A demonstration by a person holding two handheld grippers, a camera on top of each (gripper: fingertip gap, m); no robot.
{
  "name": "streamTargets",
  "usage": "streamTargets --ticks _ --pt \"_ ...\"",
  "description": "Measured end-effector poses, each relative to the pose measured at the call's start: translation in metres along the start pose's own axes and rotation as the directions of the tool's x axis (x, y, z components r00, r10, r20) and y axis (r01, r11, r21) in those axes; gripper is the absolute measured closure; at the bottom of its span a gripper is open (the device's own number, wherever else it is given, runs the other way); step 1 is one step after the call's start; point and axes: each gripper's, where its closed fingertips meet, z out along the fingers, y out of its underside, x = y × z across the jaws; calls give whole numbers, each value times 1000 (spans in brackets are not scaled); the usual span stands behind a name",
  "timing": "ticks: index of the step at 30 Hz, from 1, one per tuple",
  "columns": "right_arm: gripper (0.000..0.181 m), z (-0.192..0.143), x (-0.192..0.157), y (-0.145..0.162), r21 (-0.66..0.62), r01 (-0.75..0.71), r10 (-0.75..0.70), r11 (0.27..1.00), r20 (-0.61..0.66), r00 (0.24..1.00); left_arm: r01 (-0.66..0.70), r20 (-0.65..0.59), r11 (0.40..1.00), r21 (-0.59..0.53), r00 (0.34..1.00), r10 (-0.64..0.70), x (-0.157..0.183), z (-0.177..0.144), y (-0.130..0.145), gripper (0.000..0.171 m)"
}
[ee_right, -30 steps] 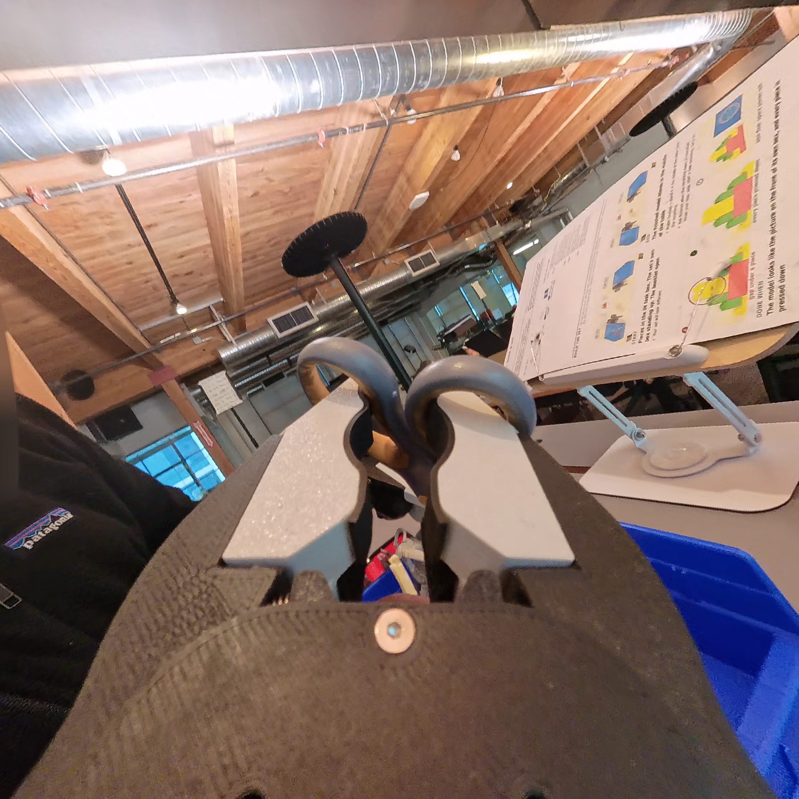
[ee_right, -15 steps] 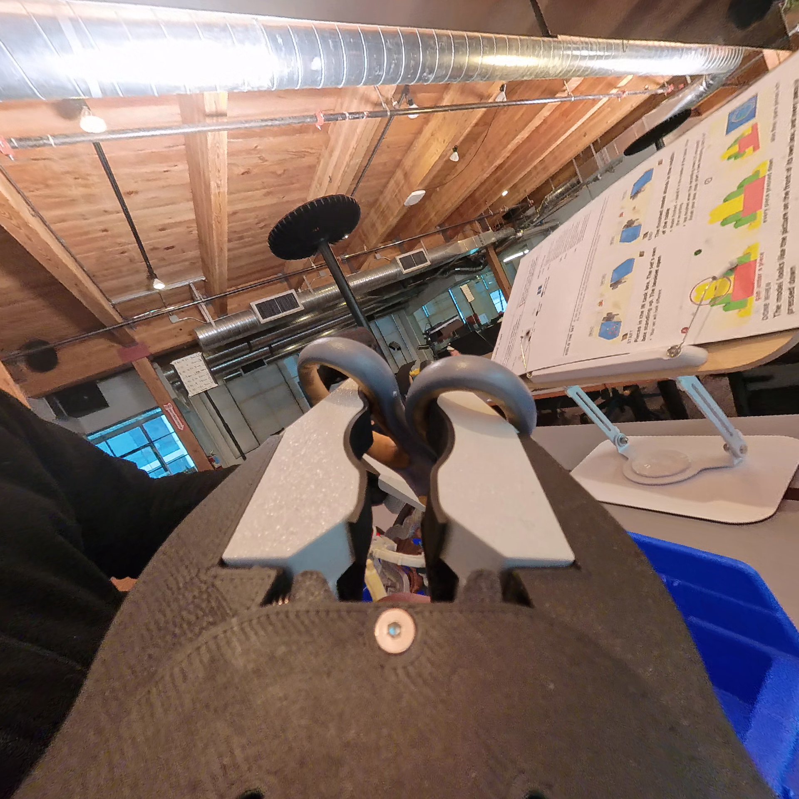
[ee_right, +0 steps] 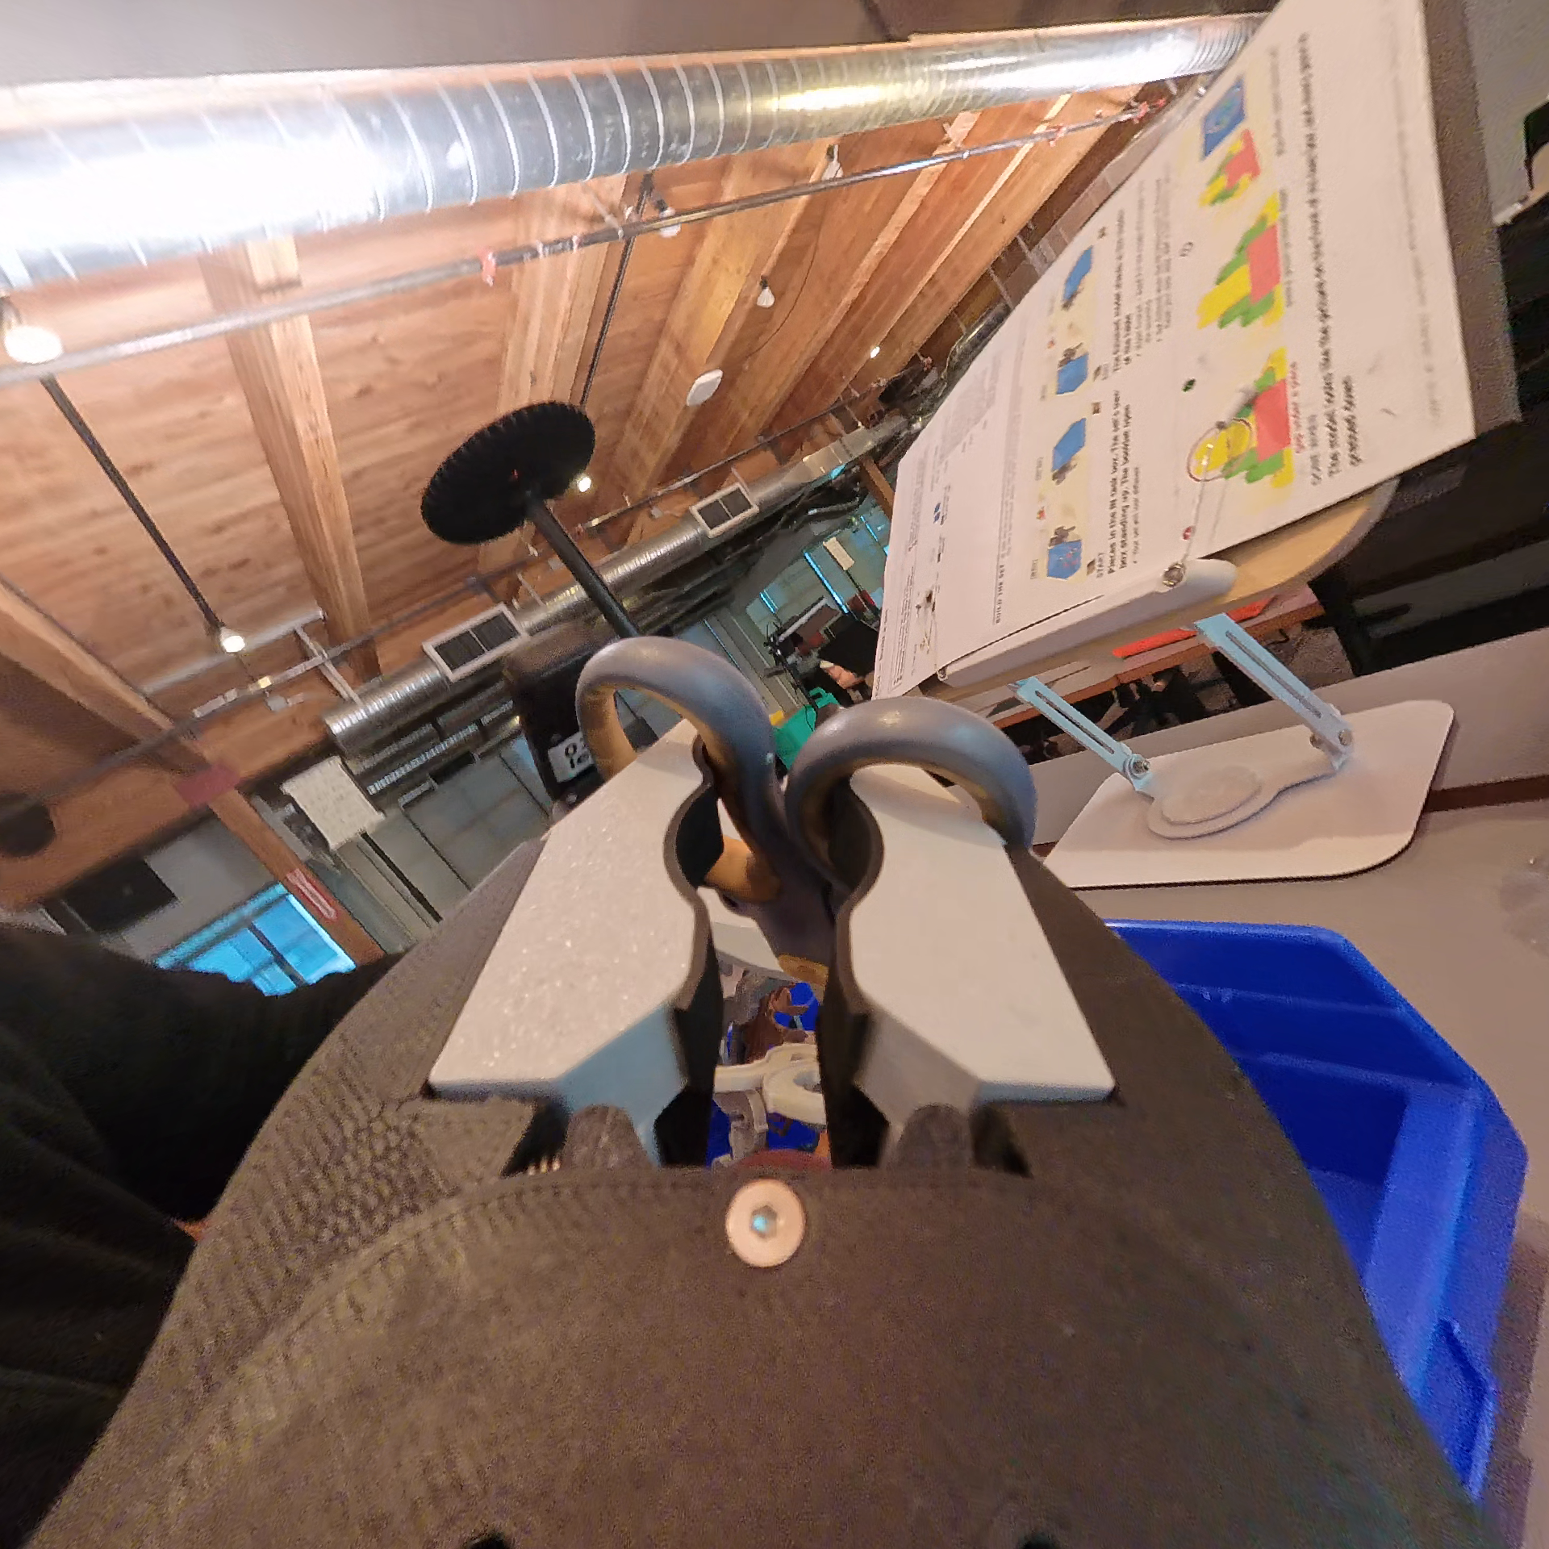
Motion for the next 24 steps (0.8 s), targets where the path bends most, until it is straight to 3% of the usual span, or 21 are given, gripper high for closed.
streamTargets --ticks 6,11,18,24 --pt "161 -3 22 1 21 -101 102 995 -27 994 -31 -22 996 87 999 33 8 -4 -2 164" --pt "161 2 21 3 4 -118 118 993 -5 993 -52 48 995 84 998 48 1 -6 3 163" --pt "163 10 -7 12 -108 -59 70 992 95 993 -142 64 989 -49 987 145 -8 -5 10 153" --pt "163 7 -12 14 -129 -43 59 991 120 991 -251 35 964 -94 966 255 1 -4 -6 154"
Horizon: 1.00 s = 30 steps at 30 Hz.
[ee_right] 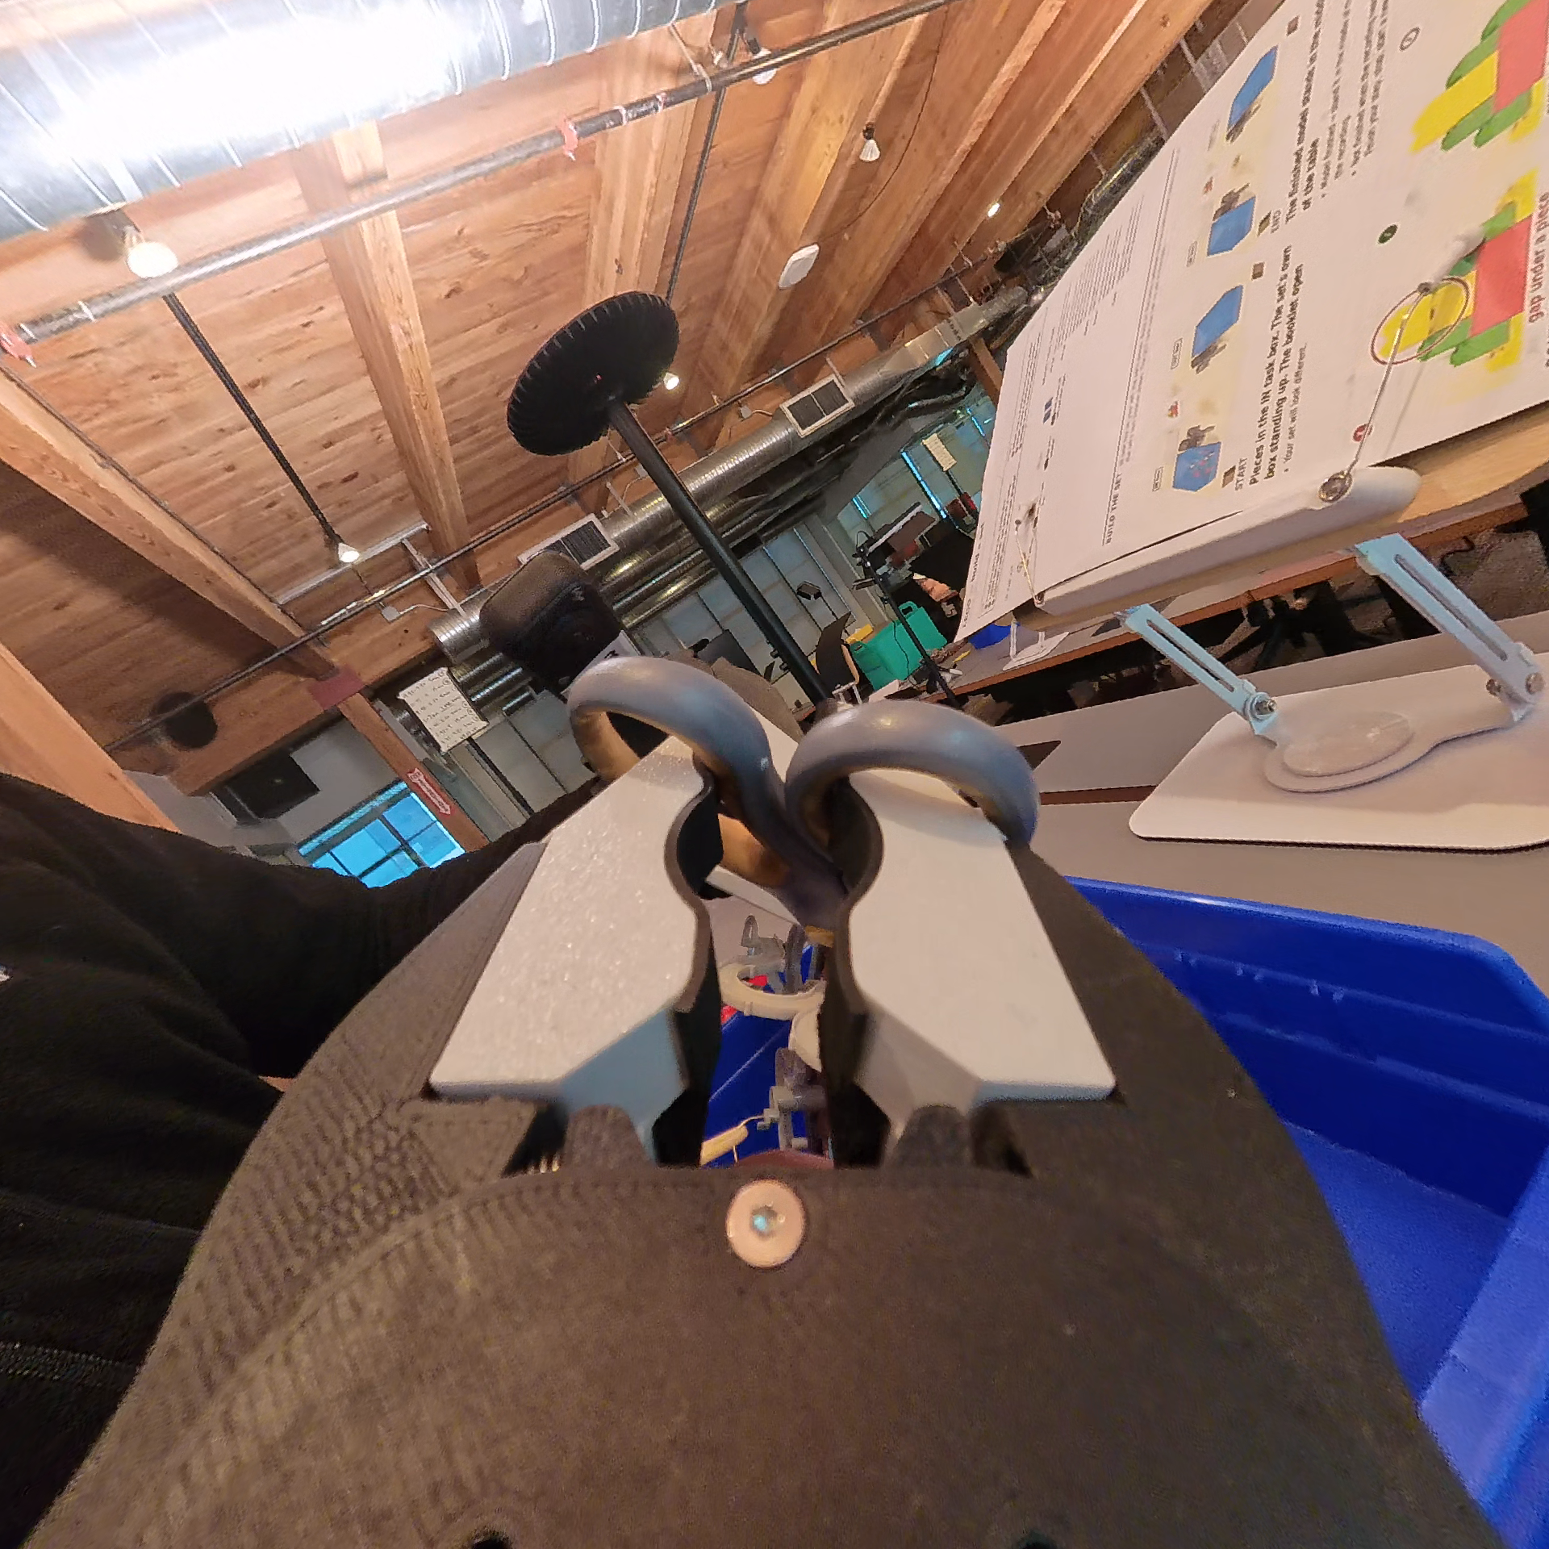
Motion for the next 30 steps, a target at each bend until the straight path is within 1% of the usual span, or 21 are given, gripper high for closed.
streamTargets --ticks 2,3,5,6,9,12,13,15,17,20,24,27,30 --pt "163 -2 2 1 4 -20 20 1000 6 1000 -40 -18 993 -108 999 38 5 10 10 154" --pt "163 -3 3 -1 13 -20 20 1000 3 1000 -36 -21 993 -109 999 34 5 13 8 153" --pt "163 -6 5 -2 16 -25 25 1000 -3 1000 17 -41 994 -112 999 -21 3 13 7 157" --pt "163 -5 4 -1 10 -24 24 1000 0 1000 35 -22 992 -122 999 -38 -2 13 8 166" --pt "163 -5 3 2 0 -16 16 1000 -3 1000 42 -30 990 -132 998 -47 -2 11 10 167" --pt "163 -6 7 1 17 -12 13 1000 -34 999 28 -15 989 -144 999 -30 -2 11 11 167" --pt "163 -7 11 1 24 -28 29 999 -49 998 22 -14 990 -137 1000 -24 -1 10 10 168" --pt "162 -9 17 0 41 -41 44 998 -69 997 23 -30 996 -86 999 -26 4 9 7 170" --pt "163 -11 20 -1 53 -56 60 997 -80 995 70 -58 997 -18 996 -71 8 6 4 171" --pt "161 -11 27 3 45 -71 75 996 -92 993 118 -77 992 37 990 -115 8 1 6 171" --pt "160 -9 34 5 59 -117 122 991 -80 989 213 -140 969 123 971 -195 8 -5 7 171" --pt "159 -7 32 6 42 -98 101 994 -81 992 270 -167 949 164 956 -243 7 -9 7 171" --pt "158 -7 37 7 44 -120 124 992 -83 989 302 -186 931 205 946 -266 7 -14 8 171"
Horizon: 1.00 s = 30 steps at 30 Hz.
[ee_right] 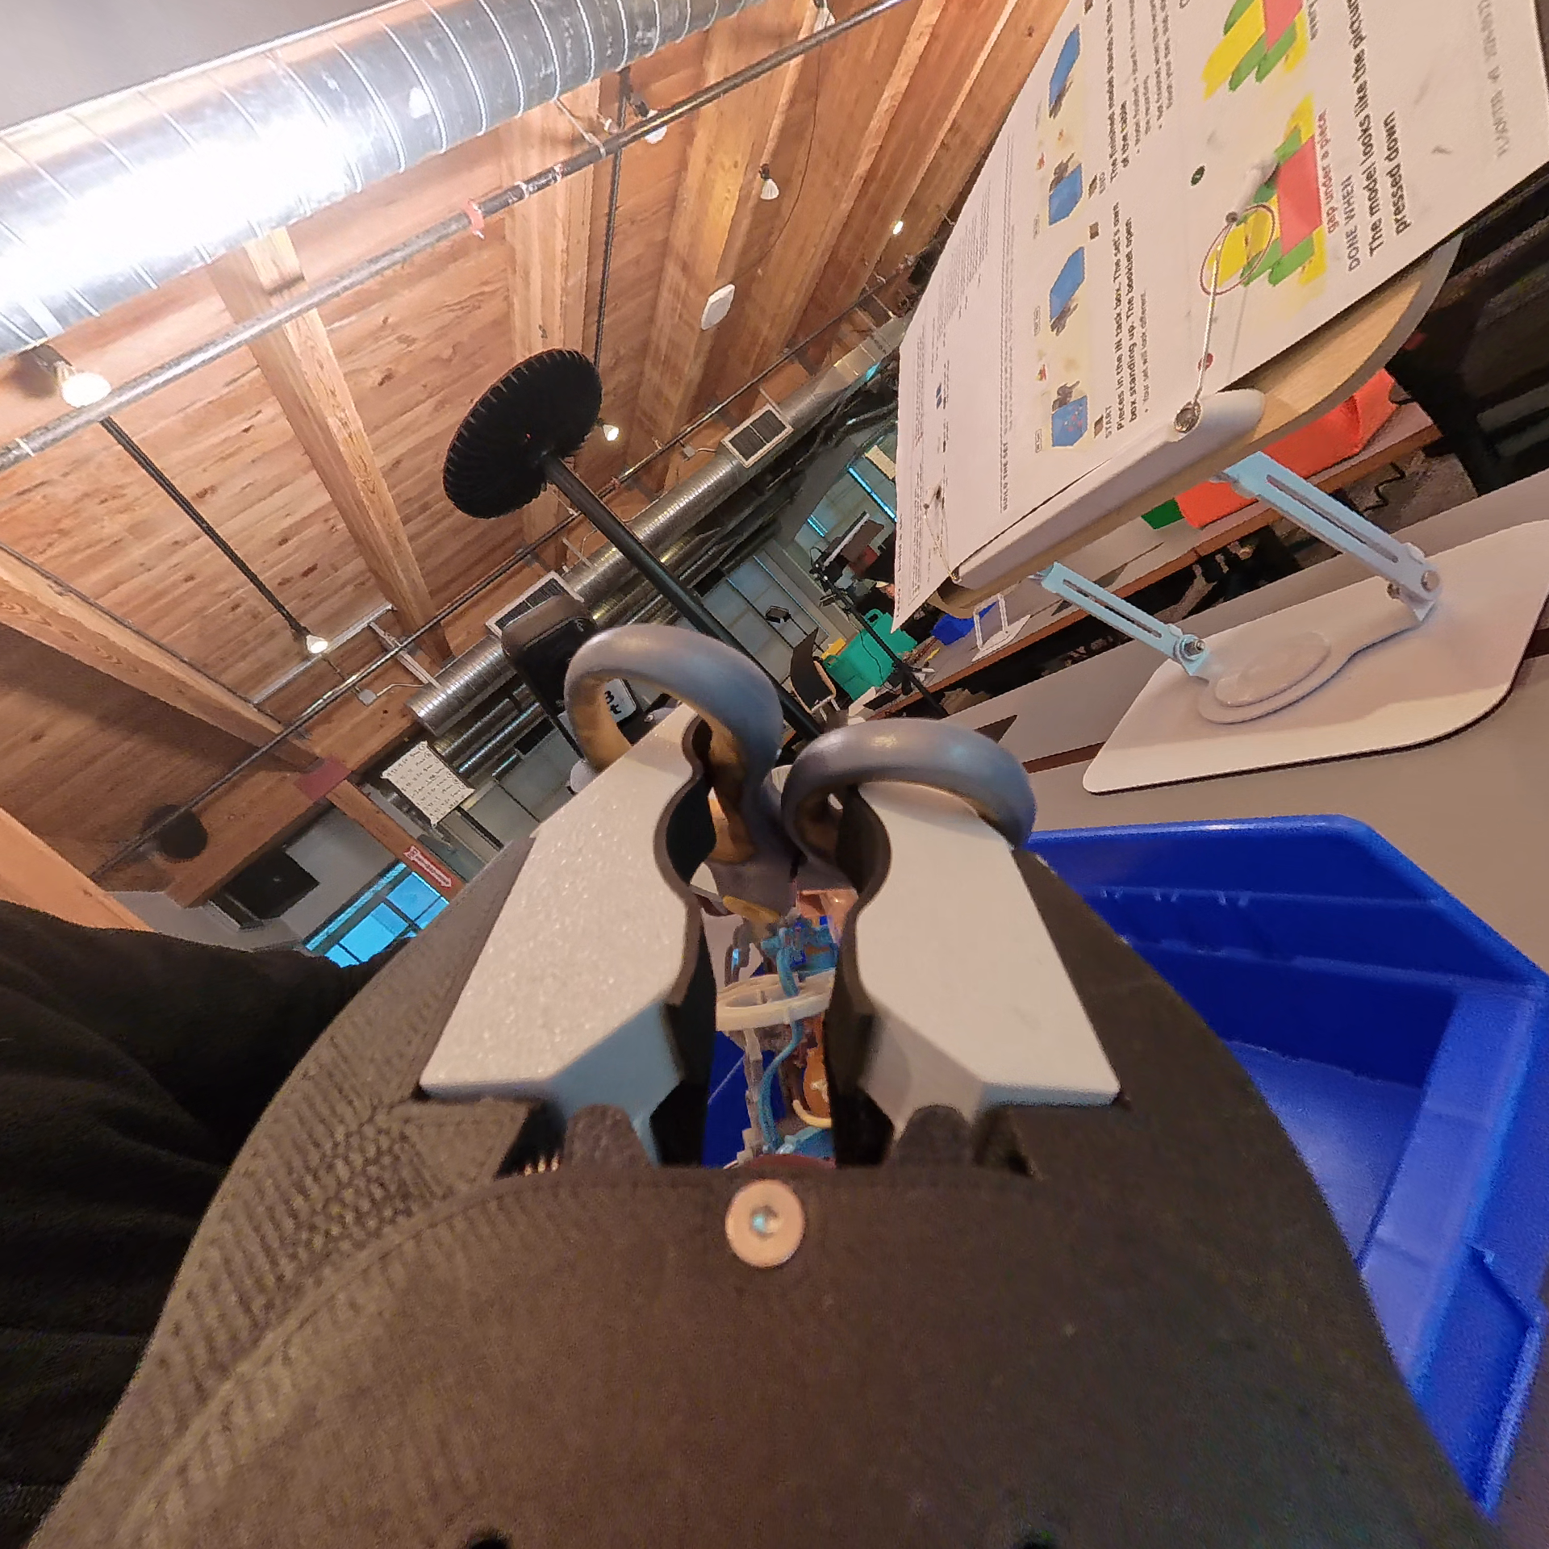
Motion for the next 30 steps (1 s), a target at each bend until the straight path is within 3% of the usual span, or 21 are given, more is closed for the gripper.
streamTargets --ticks 13,22,28,30 --pt "163 -2 -58 -16 -17 201 -200 979 71 977 228 141 973 28 963 -230 -33 1 4 171" --pt "164 -16 -63 -49 84 214 -218 973 39 975 236 148 972 -2 961 -233 -38 16 1 170" --pt "163 -23 -82 -75 111 281 -288 953 44 957 227 155 972 52 960 -233 -38 13 -1 142" --pt "163 -28 -91 -80 121 296 -303 947 45 952 222 152 972 74 961 -231 -36 11 -3 141"
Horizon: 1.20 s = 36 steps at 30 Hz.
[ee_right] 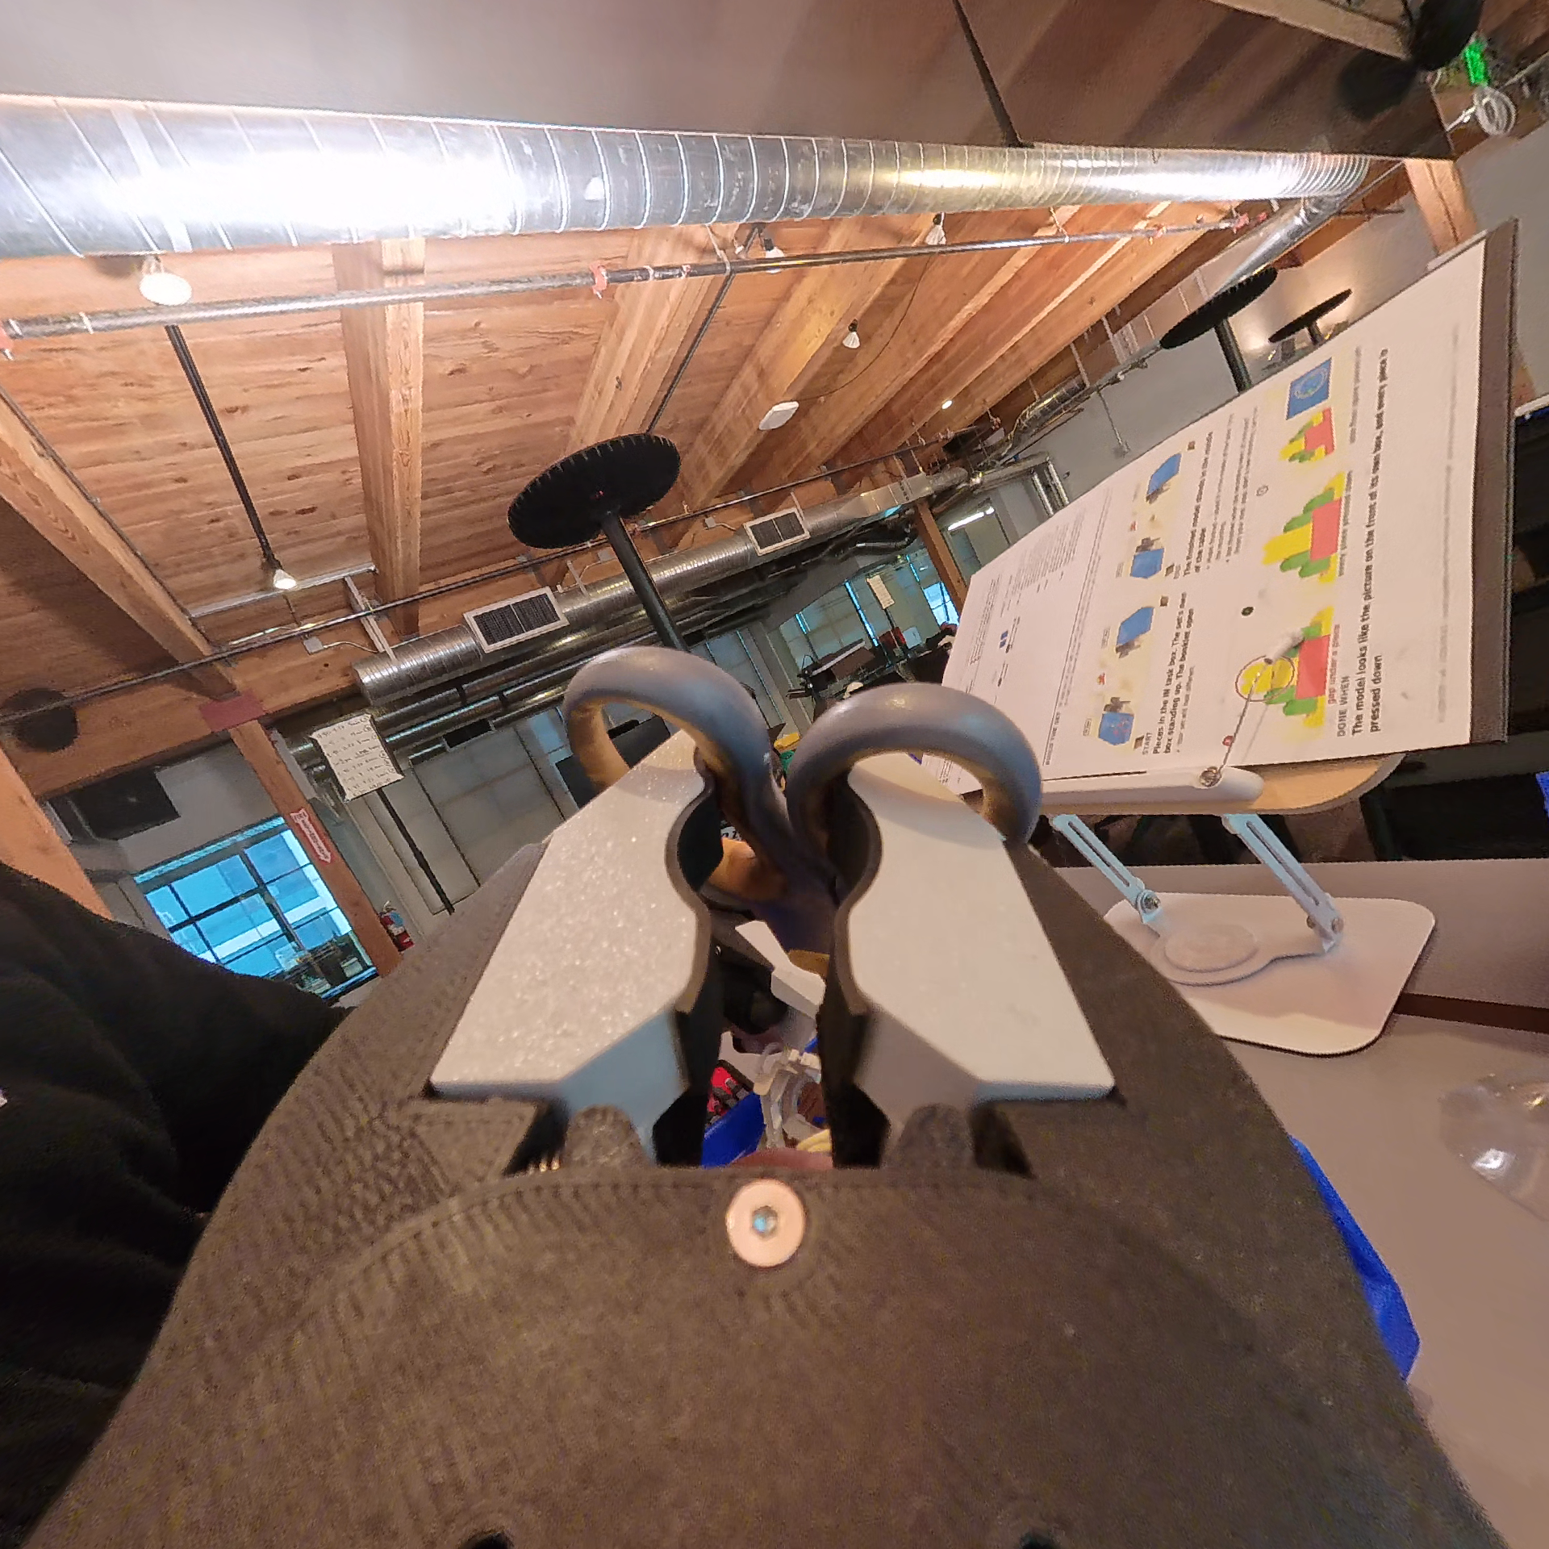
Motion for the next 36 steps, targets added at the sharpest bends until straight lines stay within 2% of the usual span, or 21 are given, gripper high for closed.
streamTargets --ticks 5,9,12,14,16,19,20,22,25,30,36 --pt "164 -22 -18 -18 67 88 -85 994 -53 995 7 15 999 47 1000 -7 -1 -9 -7 134" --pt "164 -49 -20 -14 28 128 -124 991 -124 985 -24 67 998 51 998 20 2 -14 -8 132" --pt "164 -68 -16 -2 5 109 -107 994 -163 981 -170 139 984 60 977 161 26 -21 -22 133" --pt "164 -76 -11 10 -21 101 -103 995 -191 976 -216 89 976 37 973 212 57 -11 -22 139" --pt "163 -79 -4 24 -41 78 -85 996 -203 975 -229 47 973 -40 972 230 77 10 -11 133" --pt "164 -78 8 50 -88 29 -47 996 -207 977 -233 109 963 -137 963 248 78 39 1 126" --pt "164 -77 11 59 -100 11 -32 995 -207 978 -211 141 969 -125 963 228 76 45 -3 127" --pt "164 -75 17 74 -128 -20 -6 992 -202 979 -195 187 975 -109 959 213 69 48 -10 147" --pt "164 -74 26 90 -166 -63 28 984 -204 979 -219 199 969 -118 950 239 69 52 -9 166" --pt "163 -74 40 111 -230 -133 85 964 -210 974 -239 210 964 -121 943 260 68 55 -15 168" --pt "164 -69 58 132 -294 -235 164 926 -246 955 -199 172 978 -67 963 208 66 56 -28 169"
